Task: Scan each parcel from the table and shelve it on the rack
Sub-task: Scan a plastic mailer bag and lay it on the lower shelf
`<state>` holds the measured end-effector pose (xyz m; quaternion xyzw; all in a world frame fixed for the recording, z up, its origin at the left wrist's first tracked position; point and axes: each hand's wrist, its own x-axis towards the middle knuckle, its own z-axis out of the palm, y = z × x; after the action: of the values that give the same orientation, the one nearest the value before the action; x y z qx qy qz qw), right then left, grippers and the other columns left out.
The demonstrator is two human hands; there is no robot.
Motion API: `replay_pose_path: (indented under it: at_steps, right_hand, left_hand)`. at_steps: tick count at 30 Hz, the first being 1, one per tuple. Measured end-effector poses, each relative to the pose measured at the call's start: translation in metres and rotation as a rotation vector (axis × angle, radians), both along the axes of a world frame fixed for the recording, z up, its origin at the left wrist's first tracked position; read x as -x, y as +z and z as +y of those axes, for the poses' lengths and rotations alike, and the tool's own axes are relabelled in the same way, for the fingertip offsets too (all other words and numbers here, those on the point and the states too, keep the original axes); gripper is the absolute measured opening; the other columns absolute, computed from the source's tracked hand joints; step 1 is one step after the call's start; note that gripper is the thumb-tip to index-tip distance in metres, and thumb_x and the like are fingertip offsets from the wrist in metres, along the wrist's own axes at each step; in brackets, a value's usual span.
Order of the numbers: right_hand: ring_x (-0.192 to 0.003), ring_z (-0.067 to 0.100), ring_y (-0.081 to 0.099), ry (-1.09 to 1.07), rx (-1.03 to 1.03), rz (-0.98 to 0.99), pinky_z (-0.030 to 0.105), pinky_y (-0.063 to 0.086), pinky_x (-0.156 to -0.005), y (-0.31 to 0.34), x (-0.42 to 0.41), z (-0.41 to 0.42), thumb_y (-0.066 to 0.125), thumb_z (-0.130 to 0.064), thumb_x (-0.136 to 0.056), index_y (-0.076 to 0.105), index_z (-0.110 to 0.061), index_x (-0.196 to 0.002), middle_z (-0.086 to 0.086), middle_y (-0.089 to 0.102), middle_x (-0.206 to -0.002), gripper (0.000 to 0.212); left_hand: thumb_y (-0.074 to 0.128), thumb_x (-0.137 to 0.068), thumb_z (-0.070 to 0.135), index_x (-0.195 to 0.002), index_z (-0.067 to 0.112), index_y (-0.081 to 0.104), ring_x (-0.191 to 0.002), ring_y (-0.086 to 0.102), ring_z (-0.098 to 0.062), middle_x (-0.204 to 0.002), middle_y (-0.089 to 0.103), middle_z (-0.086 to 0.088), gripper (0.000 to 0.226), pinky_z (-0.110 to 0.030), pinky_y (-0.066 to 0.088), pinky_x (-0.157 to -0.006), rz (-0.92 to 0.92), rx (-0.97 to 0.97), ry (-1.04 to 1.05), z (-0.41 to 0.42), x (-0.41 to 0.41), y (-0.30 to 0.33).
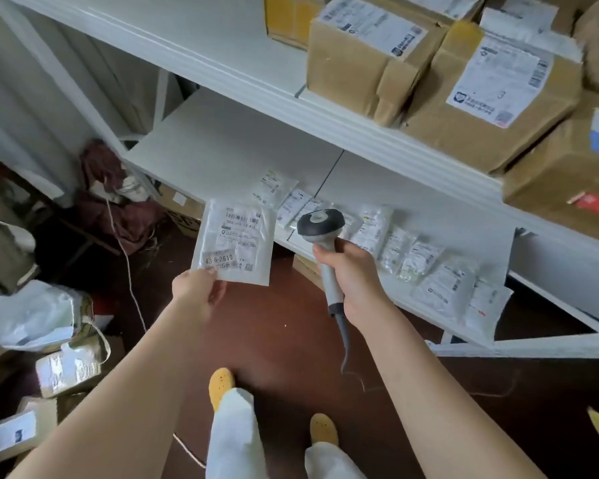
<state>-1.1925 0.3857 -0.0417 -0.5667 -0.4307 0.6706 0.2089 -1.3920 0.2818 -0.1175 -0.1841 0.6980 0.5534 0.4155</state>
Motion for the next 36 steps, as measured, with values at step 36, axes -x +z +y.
replay_pose_path:
  at_steps: [36]
  right_hand:
    - [-0.084, 0.017, 0.064, -0.135, 0.015, -0.062, 0.027, 0.047, -0.073, -0.236, 0.162, 0.181, 0.070, -0.013, -0.088, 0.071, -0.014, -0.101, 0.001, 0.071, -0.087, 0.012]
  left_hand:
    - [0.059, -0.094, 0.006, -0.115, 0.007, 0.050, -0.094, 0.060, -0.019, -0.102, 0.053, -0.009, 0.022, -0.027, 0.057, -0.078, -0.060, -0.001, -0.197, 0.266, 0.216, -0.233]
